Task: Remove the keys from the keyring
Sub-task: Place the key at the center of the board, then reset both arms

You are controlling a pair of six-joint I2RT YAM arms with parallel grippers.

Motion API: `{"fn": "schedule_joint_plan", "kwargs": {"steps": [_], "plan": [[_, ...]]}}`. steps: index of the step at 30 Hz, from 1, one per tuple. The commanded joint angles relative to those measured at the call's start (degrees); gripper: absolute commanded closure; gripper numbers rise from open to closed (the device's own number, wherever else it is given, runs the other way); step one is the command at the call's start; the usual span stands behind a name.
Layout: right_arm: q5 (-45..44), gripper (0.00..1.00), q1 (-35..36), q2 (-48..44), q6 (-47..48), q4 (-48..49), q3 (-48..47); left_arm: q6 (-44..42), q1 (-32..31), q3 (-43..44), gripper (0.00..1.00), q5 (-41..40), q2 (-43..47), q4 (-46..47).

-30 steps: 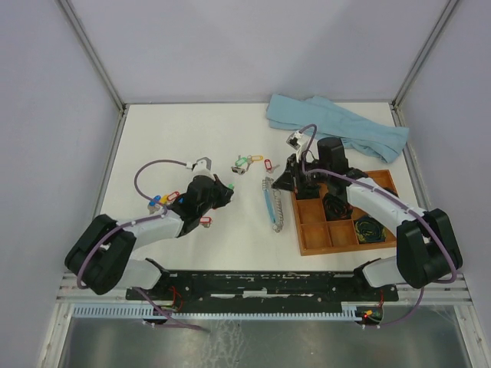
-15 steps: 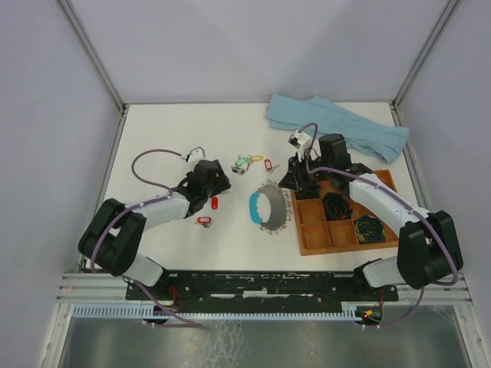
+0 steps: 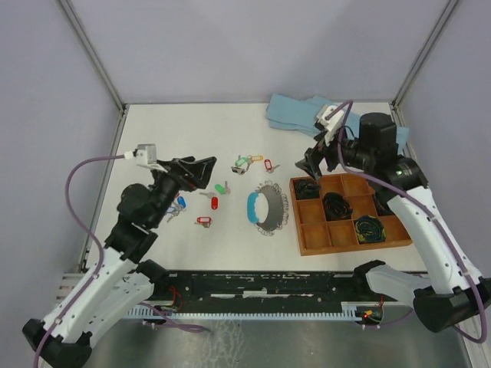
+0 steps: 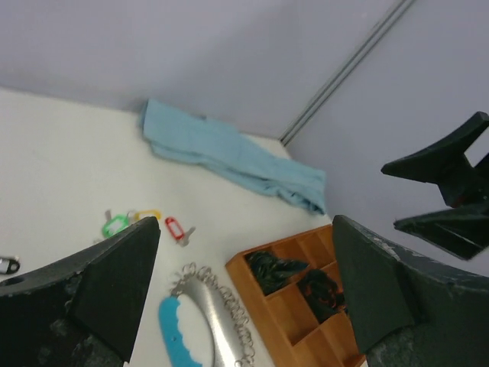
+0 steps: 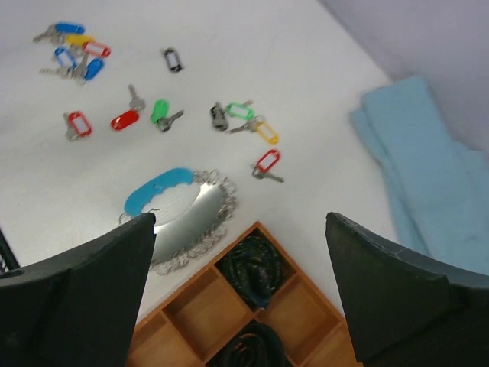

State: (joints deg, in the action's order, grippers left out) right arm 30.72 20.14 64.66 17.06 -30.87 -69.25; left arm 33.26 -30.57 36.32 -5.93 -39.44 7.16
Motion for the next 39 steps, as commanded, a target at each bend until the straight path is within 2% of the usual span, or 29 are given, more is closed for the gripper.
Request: {"fn": "schedule_joint_plan", "kwargs": {"steps": [1, 4, 8, 10, 18, 30, 39], "plan": [[-12.3, 0.0, -1.3, -1.2, -4.1, -10.4, -15.3, -6.4, 0.0, 8.2, 0.01, 4.9, 7.1, -3.8], [-13.5, 0.0, -1.2, -2.3, -8.1, -13.7, -23.0, -7.7, 0.1, 14.1, 0.01, 6.5, 8.7, -7.0], [-4.4, 0.0, -1.2, -2.7, -9.0, -20.1, -32.7, -7.6, 0.0, 20.6, 0.01, 9.8, 8.2, -9.3], [-2.4, 0.0, -1.2, -2.9, -12.9, -20.6, -35.5, -7.9, 0.0, 23.7, 0.0, 12.0, 7.3, -11.5], [-10.1, 0.0, -1.4, -4.7, -30.1, -19.0, -40.1, -9.0, 0.0, 32.7, 0.0, 14.5, 5.3, -18.8], [-11.4, 0.0, -1.5, -6.6, -28.0, -19.7, -38.5, -5.1, 0.0, 31.2, 0.0, 19.8, 4.1, -15.4], [-6.5, 0.0, -1.5, -6.7, -20.6, -21.2, -36.4, -4.3, 0.1, 28.1, 0.0, 21.2, 5.6, -12.9]]}}
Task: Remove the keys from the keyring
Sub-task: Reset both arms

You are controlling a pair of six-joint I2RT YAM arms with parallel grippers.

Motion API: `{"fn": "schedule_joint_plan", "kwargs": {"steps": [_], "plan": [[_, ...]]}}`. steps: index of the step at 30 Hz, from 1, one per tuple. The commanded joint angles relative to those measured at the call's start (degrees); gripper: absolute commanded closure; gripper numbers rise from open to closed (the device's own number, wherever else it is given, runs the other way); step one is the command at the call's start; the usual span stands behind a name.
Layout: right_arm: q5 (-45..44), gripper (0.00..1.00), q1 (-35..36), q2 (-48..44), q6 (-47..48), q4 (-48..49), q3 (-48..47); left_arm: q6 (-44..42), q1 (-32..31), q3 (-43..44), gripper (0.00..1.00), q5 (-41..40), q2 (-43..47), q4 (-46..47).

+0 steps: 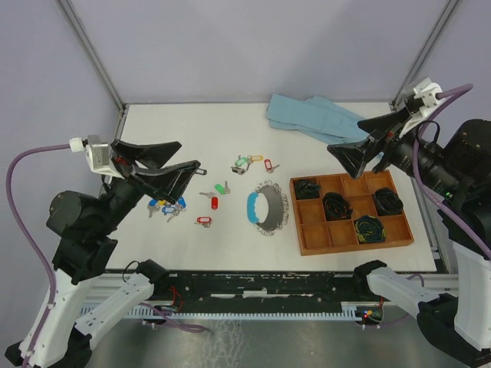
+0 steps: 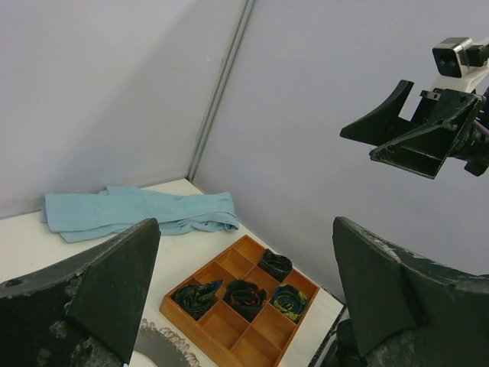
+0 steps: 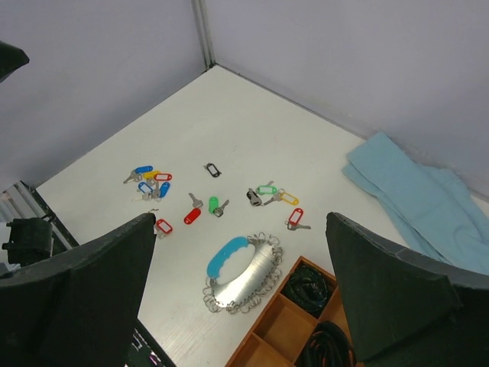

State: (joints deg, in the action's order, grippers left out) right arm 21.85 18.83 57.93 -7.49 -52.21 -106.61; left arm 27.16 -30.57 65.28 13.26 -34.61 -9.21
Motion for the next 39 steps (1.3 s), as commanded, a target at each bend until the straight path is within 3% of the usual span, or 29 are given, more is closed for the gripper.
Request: {"fn": "schedule_joint_plan", "kwargs": {"steps": [1, 18, 25, 34, 39], "plan": [[2.6, 0.0, -0.2, 0.1, 4.2, 0.1, 1.2, 1.8, 0.0, -1.1, 0.0, 2.0, 0.9, 3.6], [-3.7, 0.0, -0.7, -4.2, -5.5, 4.6, 6.2, 3.0, 0.0, -7.7, 0.0, 0.7, 0.6, 11.6], [-1.7, 0.0, -1.6, -3.8, -6.0, 5.1, 7.1, 2.9, 0.1, -7.7, 0.0, -1.7, -0.7, 10.5], [8.7, 0.0, -4.1, -4.4, 0.0, 5.9, 10.6, 1.9, 0.0, -8.2, 0.01, -4.9, 0.0, 8.5], [5.9, 0.0, -4.9, -5.0, -4.3, 6.6, 10.7, 1.5, 0.1, -8.0, 0.01, -2.9, 0.3, 7.4]]}}
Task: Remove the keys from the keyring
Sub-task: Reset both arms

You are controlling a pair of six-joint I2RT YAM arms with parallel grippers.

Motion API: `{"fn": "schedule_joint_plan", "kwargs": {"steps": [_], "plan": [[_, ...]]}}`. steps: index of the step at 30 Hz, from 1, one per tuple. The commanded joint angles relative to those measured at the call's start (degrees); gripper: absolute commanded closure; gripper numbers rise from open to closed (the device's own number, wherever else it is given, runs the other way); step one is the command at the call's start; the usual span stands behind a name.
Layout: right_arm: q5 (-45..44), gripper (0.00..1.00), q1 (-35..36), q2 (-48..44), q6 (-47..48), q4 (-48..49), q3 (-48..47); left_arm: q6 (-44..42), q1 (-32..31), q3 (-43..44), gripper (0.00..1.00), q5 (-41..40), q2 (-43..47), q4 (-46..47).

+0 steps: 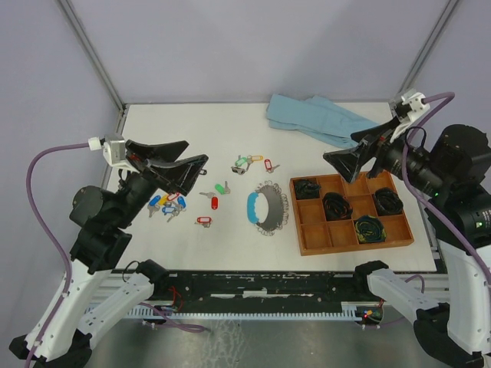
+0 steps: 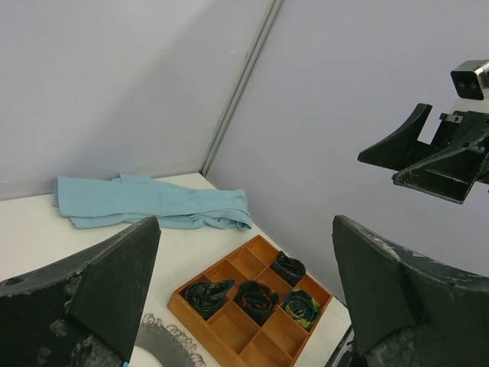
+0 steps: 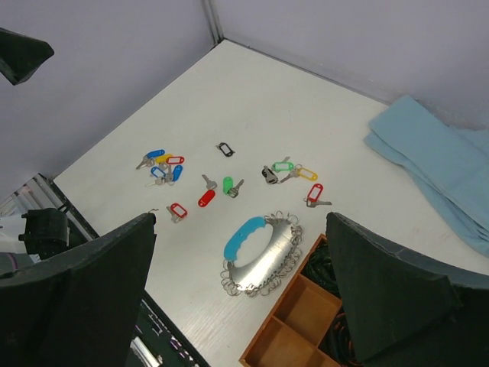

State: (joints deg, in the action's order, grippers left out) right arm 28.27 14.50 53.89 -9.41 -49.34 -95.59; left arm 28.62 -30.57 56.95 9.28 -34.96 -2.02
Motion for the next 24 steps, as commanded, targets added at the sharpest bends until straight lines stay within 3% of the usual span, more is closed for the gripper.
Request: {"fn": "schedule_joint_plan", "kwargs": {"steps": [1, 7, 24], "plan": [[-1.2, 0.0, -0.7, -1.1, -3.1, 3.9, -0.3, 0.0, 0.1, 0.0, 0.01, 2.0, 0.9, 0.6], [-5.5, 0.0, -0.9, -2.8, -6.6, 4.2, 1.1, -0.2, 0.1, -2.3, 0.01, 4.4, 2.8, 3.7], [-4.6, 0.0, -1.0, -3.2, -5.8, 3.2, 0.7, -0.8, 0.0, -2.8, 0.01, 7.0, 3.5, 3.9]]}}
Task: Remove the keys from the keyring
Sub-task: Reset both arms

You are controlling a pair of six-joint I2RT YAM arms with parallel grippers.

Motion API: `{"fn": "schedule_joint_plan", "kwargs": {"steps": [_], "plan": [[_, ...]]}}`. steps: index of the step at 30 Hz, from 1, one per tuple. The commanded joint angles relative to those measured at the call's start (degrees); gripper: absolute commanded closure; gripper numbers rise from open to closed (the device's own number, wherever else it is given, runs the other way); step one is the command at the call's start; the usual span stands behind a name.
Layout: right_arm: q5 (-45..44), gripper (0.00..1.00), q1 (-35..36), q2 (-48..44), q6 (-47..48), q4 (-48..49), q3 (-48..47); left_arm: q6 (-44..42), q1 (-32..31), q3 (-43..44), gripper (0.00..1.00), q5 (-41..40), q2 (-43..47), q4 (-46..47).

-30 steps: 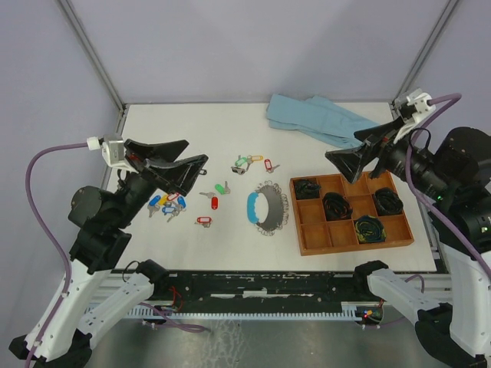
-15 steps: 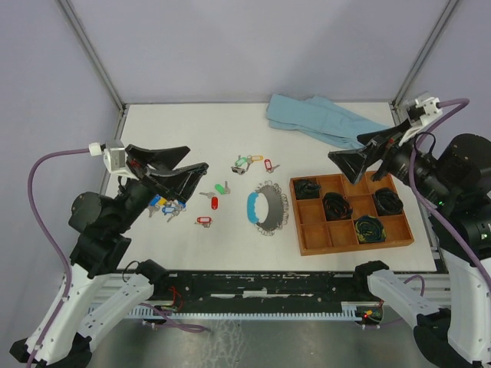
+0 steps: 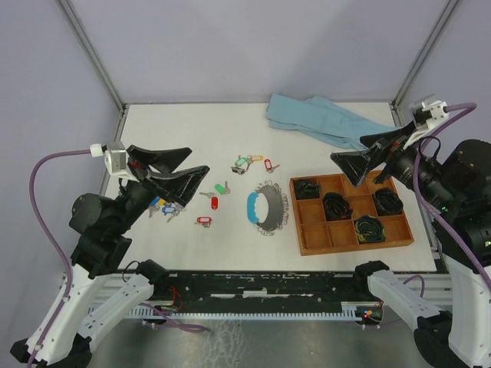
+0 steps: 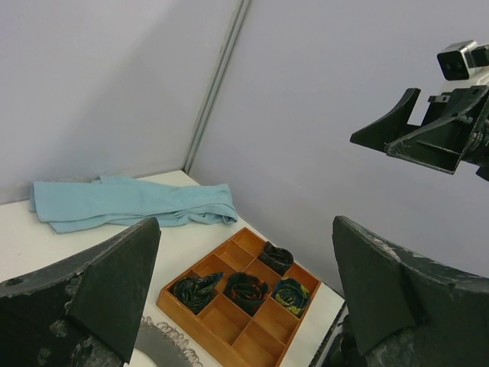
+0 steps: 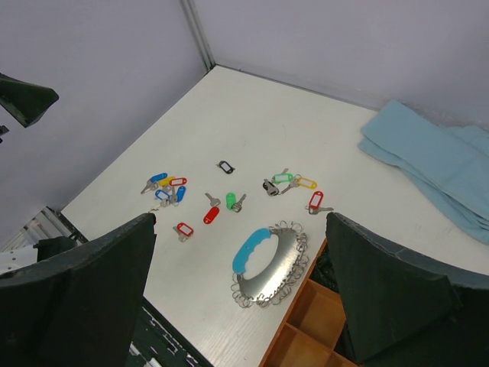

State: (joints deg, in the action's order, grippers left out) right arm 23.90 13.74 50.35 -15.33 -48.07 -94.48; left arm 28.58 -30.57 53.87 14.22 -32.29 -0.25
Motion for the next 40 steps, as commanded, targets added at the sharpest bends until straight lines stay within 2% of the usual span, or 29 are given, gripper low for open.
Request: {"fn": "schedule_joint_plan", "kwargs": {"steps": [1, 36, 40], "plan": [[-0.3, 0.0, -0.3, 0.4, 0.2, 1.9, -0.6, -0.8, 0.1, 0.3, 0.01, 2.0, 0.8, 2.1], [-0.7, 0.0, -0.2, 0.8, 2.1, 1.0, -1.9, -2.0, 0.0, 0.7, 0.01, 2.3, 0.0, 1.6], [-3.3, 0.0, -0.2, 1.0, 3.7, 0.6, -2.7, -2.3, 0.1, 0.7, 0.01, 2.3, 0.0, 1.4]]}}
